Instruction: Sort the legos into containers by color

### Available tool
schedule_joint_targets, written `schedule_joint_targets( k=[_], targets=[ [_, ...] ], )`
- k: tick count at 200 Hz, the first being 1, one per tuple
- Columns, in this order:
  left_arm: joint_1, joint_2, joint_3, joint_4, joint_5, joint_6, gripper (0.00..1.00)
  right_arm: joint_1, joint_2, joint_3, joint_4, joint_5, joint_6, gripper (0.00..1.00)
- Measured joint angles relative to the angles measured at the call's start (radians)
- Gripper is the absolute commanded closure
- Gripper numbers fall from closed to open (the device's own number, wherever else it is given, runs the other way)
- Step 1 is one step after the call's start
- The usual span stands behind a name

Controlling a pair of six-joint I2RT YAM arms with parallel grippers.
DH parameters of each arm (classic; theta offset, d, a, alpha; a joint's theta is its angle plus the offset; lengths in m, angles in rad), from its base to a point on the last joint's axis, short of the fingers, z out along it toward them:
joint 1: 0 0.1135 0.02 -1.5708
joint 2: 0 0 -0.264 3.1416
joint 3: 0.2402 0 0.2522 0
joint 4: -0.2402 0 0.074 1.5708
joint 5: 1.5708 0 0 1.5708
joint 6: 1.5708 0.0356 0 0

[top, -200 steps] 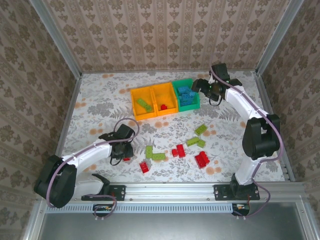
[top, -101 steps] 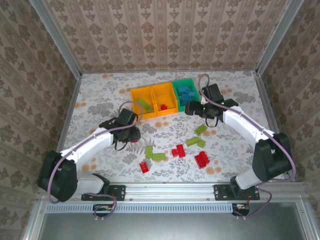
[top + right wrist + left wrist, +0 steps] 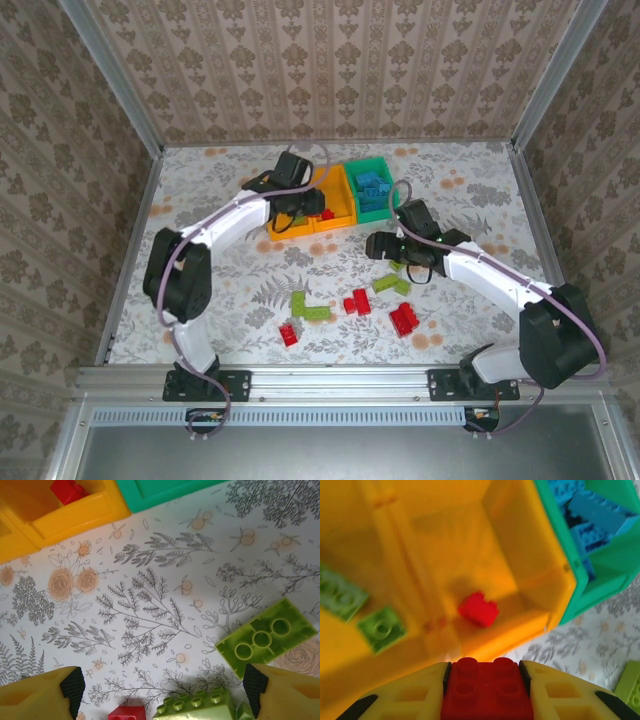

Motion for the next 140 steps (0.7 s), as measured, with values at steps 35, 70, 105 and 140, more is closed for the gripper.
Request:
schedule_joint_targets(
  k=[35,70,105,140],
  targets=[
    [0.005,0.150,0.158,0.005,0.038,0.000,0.74,0.084,-0.019,-0.014,-0.021,0.052,0.008,0.15],
    [0.010,0.233,0.253,0.000,0.056,0.000,0.68,0.124,-0.086,-0.069,-0.099,0.115,0.047,0.16],
    [0.010,0.261,0.287,-0.001,0.064,-0.003,0.54,0.135,-0.173,-0.127,-0.233,0.156,0.116,0.20],
    [-0.003,0.262,0.287,-0.003,0.066,-0.002,0.39,0.135,-0.233,-0.179,-0.312,0.173,0.166,0.26]
  ],
)
